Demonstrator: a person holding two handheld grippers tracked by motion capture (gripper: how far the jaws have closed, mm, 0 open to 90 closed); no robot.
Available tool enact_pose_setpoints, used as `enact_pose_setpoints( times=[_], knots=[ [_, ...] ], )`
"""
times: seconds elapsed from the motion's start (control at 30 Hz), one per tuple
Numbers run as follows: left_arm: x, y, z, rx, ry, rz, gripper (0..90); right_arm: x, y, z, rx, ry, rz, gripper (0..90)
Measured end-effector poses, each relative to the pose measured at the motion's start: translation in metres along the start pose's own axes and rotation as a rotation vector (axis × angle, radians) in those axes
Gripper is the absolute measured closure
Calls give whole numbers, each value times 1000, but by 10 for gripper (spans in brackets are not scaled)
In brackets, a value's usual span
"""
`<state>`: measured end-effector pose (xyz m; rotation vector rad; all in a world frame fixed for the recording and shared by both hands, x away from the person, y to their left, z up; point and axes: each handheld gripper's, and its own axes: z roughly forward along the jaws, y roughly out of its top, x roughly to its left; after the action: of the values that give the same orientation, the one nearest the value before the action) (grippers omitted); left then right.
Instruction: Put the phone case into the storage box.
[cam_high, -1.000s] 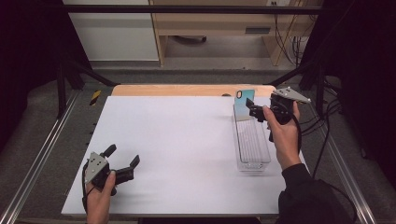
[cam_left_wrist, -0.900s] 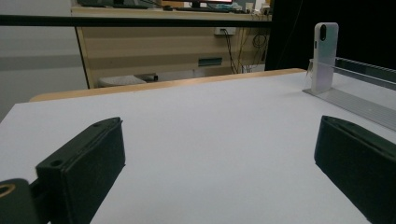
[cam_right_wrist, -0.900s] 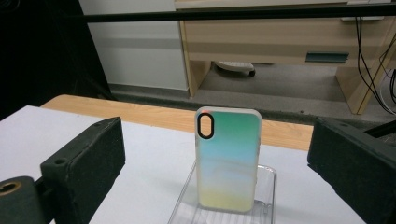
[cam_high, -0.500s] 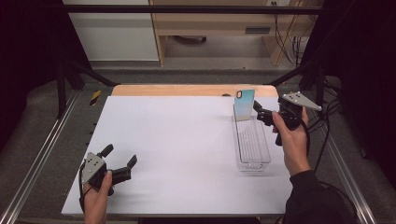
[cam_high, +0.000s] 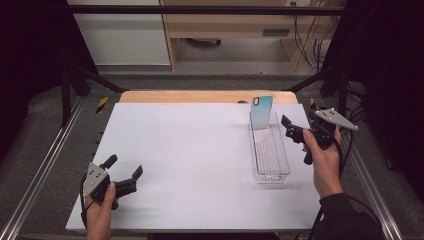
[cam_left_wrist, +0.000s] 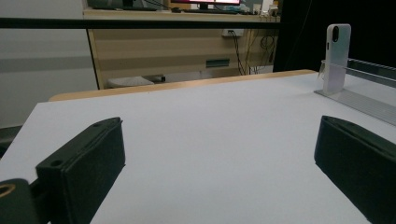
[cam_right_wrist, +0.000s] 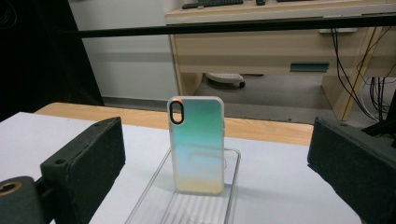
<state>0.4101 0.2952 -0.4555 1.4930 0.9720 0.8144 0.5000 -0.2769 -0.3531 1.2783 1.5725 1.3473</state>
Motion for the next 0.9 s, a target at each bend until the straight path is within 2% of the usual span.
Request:
enact_pose_setpoints(
  times=[0.67,0.9],
  knots=[
    [-1,-1,0,7,-15,17,14,-15,-31,-29,-9,-3,-3,41],
    [-1,-1,0,6,-16,16,14,-17,-36,-36,-12,-1,-7,40]
  ],
)
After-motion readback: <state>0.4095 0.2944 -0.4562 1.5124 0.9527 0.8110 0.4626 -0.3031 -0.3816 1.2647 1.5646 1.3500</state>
